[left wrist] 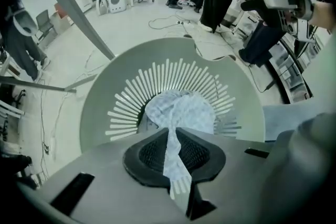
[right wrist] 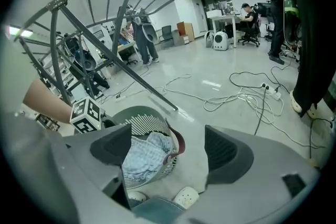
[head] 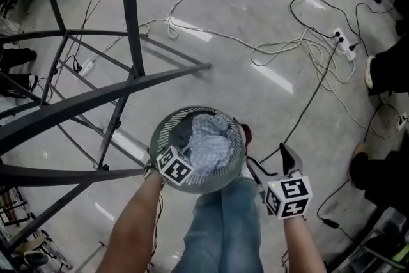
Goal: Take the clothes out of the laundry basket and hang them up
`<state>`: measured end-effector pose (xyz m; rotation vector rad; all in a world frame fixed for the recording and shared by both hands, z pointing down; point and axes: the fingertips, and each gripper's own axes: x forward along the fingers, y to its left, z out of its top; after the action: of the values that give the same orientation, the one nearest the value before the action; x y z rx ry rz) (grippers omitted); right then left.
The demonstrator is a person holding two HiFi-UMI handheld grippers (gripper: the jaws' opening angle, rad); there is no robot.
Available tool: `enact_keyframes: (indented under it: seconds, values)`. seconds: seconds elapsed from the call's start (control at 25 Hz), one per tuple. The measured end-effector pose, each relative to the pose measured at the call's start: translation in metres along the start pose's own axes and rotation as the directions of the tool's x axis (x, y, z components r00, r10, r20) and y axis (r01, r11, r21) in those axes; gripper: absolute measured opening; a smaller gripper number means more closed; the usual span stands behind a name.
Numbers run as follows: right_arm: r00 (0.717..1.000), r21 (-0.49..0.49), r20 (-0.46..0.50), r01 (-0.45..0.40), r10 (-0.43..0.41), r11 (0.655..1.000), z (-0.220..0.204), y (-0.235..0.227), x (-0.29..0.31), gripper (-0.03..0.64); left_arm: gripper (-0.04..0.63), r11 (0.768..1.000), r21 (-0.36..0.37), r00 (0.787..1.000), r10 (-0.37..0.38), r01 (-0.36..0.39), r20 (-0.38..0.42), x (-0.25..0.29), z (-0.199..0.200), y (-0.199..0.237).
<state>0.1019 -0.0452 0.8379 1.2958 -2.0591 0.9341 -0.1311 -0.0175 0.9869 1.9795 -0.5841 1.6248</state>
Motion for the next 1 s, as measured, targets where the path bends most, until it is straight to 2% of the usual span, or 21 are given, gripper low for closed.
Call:
enact_keyframes:
  seconds: [0.36, 0.64, 1.0]
  values:
    - [0.999, -0.054, -0.037, -0.042, 0.04, 0.998, 0.025, 0.04, -0.042, 0.434, 0.038, 0.999, 0.019, 0.996, 0.034, -0.036, 0.079, -0.077, 0.007, -0.025]
    - [0.995, -0.13, -0.072, -0.075, 0.066, 0.989, 0.043, 0.069, -0.079, 0.433, 0.038, 0.997, 0.009, 0.992, 0.073, -0.075, 0.105, -0.133, 0.005, -0.03]
    - [0.988, -0.204, -0.106, -0.136, 0.116, 0.97, 0.081, 0.113, -0.154, 0.431, 0.038, 0.985, 0.103, 0.984, 0.123, -0.136, 0.13, -0.219, 0.013, -0.056]
